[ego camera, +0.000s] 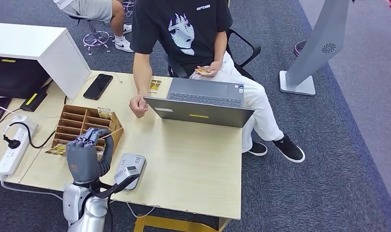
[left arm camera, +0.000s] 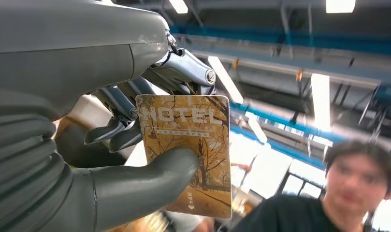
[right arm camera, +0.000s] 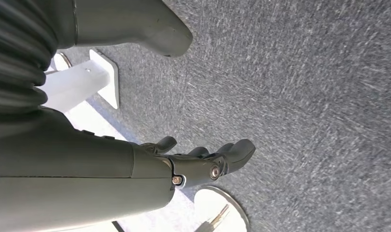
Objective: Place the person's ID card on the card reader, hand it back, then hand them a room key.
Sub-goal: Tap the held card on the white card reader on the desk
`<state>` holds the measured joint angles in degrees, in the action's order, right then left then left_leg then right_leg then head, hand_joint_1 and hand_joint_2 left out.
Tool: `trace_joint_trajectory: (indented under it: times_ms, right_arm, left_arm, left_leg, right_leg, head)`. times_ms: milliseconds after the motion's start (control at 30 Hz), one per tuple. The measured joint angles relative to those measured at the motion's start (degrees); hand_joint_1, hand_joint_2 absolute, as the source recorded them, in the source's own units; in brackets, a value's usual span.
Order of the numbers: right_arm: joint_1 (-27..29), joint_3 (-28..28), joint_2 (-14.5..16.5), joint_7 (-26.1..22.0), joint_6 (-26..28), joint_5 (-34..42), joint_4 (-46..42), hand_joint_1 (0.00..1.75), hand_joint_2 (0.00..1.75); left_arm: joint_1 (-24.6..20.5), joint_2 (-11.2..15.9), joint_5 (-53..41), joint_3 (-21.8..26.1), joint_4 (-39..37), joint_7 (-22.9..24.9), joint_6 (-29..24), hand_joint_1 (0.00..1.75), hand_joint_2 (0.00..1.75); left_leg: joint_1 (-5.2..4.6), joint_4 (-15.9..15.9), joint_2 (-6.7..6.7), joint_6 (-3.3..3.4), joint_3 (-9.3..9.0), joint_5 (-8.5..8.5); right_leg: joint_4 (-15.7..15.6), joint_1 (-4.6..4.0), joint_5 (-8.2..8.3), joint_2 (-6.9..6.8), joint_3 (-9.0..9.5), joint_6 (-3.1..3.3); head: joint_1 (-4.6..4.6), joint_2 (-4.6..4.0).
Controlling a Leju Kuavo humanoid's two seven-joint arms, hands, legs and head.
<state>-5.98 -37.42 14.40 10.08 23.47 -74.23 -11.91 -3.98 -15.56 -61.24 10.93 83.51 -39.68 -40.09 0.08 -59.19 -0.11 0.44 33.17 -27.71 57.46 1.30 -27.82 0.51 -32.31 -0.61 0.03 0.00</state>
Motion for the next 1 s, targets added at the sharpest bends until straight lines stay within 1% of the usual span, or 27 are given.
trace_joint_trajectory:
  times_ms: [200, 600, 767, 867, 1000]
  right_arm:
    - [0.4, -0.2, 0.0, -0.3, 0.4, -0.3, 0.0, 0.0, 1.75]
    - [0.4, -0.3, 0.0, -0.3, 0.4, -0.3, 0.0, 0.0, 1.75]
    - [0.4, -0.5, 0.0, -0.5, 0.5, 0.6, 0.0, 0.0, 1.75]
    - [0.5, -0.8, 0.0, -0.5, 0.7, 0.8, 0.0, 0.0, 1.75]
    - [0.6, -1.0, 0.0, -0.7, 1.3, 1.3, 0.0, 0.0, 1.75]
  left_arm:
    - [1.8, 0.0, 0.2, 0.0, -3.2, -0.2, 0.0, 1.75, 1.75]
    - [2.8, 0.1, 1.2, 0.0, -4.1, -0.3, 0.0, 1.75, 1.75]
    - [3.0, 0.1, 1.3, 0.3, -5.7, -0.3, 0.0, 1.75, 1.75]
    - [3.2, 0.1, -0.5, 1.9, -7.6, -0.3, 0.0, 1.75, 1.75]
    - [3.5, 0.0, -4.4, 6.1, -11.0, -0.3, 0.0, 1.75, 1.75]
  left_leg:
    - [0.0, 0.0, -0.02, 0.0, 0.02, 0.0]
    - [0.0, 0.0, -0.02, 0.0, 0.02, 0.0]
    - [0.0, 0.0, -0.03, 0.0, 0.02, 0.0]
    - [0.0, 0.0, -0.01, 0.0, 0.01, 0.0]
    - [0.0, 0.0, 0.0, 0.0, 0.0, 0.0]
  right_leg:
    - [0.0, 0.0, -0.02, -0.01, 0.0, -0.04]
    - [0.0, 0.0, -0.02, -0.01, 0.0, -0.04]
    - [0.0, 0.0, -0.02, -0.01, 0.0, -0.04]
    - [0.0, 0.0, -0.02, 0.0, 0.0, -0.04]
    - [0.0, 0.0, -0.02, 0.01, -0.01, -0.04]
  head:
    - [-0.01, 0.0]
    - [-0.01, -0.01]
    - [-0.01, 0.0]
    - [-0.01, 0.0]
    - [0.0, 0.0]
